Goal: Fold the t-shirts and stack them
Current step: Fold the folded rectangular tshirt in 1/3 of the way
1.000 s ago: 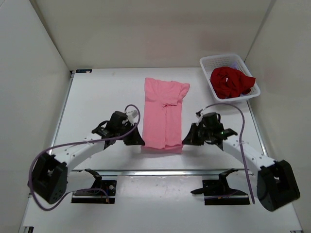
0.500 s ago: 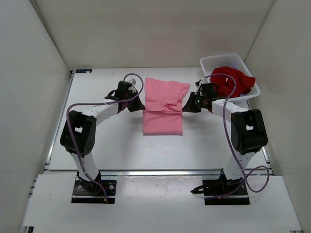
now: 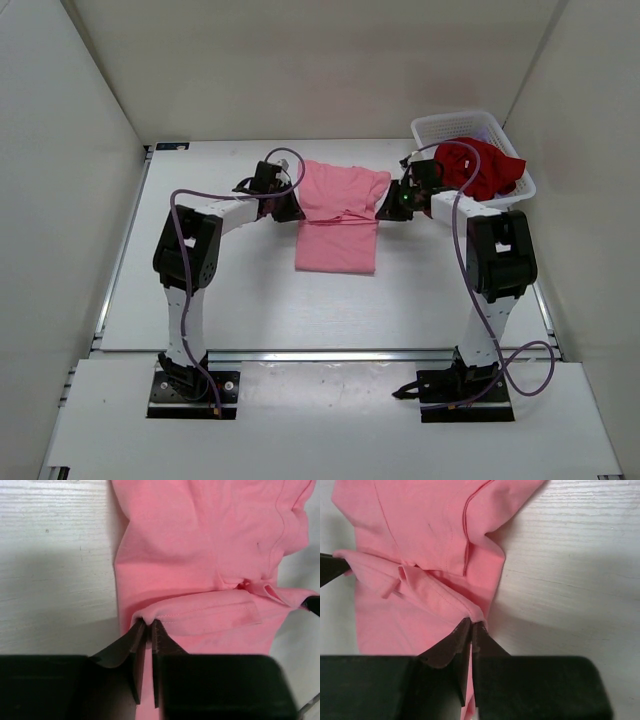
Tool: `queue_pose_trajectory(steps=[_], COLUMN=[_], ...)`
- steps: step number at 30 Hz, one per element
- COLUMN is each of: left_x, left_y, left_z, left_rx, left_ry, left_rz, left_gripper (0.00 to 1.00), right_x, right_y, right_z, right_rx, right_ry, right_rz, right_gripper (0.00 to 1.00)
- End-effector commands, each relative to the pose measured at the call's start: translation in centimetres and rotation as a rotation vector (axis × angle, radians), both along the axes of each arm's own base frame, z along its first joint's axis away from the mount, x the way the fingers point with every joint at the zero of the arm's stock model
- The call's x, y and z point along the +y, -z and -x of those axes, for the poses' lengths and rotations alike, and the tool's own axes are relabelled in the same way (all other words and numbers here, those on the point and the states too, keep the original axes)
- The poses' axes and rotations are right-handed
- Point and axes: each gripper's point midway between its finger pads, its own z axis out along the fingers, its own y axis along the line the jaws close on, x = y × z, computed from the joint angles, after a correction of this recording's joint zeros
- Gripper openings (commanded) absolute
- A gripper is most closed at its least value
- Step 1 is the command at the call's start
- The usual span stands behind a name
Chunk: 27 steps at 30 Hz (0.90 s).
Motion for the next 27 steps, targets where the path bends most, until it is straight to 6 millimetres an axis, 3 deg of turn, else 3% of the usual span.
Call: queue_pose_trajectory(steps=[1, 4, 7, 9, 10, 11, 13, 14, 16, 20, 22, 27], left_x=[0.2, 1.0, 1.0, 1.0, 0.7, 0.0, -1.3, -2.2, -2.7, -2.3, -1.4, -1.2], left_y=[-3.3, -4.9, -8.9, -10.5, -10.4, -10.7, -9.2, -9.1, -6.2, -2.4, -0.6, 0.4], left_z=[-2.1, -2.0, -1.0, -0.2, 0.9, 1.6, 4.9, 5.8, 8.5, 10.9, 12.1, 13.6], left_rx=[-0.084, -0.112, -0.187, -0.234, -0.234, -0.243, -0.209, -0.208, -0.143, -0.055, -0.009, 0.014], left_ry=[-0.022, -0.064, -0.102, -0.112, -0.103, -0.089, -0.058, -0.042, -0.018, -0.013, -0.029, -0.025], left_rz=[0.055, 0.11, 0.18, 0.176, 0.173, 0.191, 0.226, 0.253, 0.252, 0.238, 0.243, 0.245], left_gripper=[0.23, 0.44, 0.53, 0.53, 0.52, 0.52, 0.49, 0.47, 0.46, 0.41, 0.39, 0.4], right_x=[-0.6, -0.5, -0.2, 0.0, 0.4, 1.3, 3.3, 4.4, 6.5, 10.7, 11.8, 14.5], right_y=[-1.1, -2.6, -5.5, -7.7, -8.5, -9.2, -9.4, -9.2, -7.3, -5.3, -3.4, -1.1], right_z=[-1.5, -1.8, -2.2, -2.1, -2.3, -1.9, -1.6, -1.3, -0.6, 0.5, 0.7, 1.9], right_rx=[-0.043, -0.072, -0.155, -0.212, -0.249, -0.265, -0.278, -0.28, -0.247, -0.226, -0.192, -0.158], right_ry=[0.019, 0.016, 0.014, 0.003, -0.016, -0.041, -0.093, -0.128, -0.171, -0.274, -0.309, -0.367], right_rz=[0.03, 0.023, 0.044, 0.078, 0.107, 0.119, 0.121, 0.114, 0.106, 0.071, 0.071, 0.053], right_gripper=[0.04, 0.21, 0.32, 0.34, 0.31, 0.21, 0.03, 0.0, 0.0, 0.0, 0.0, 0.0])
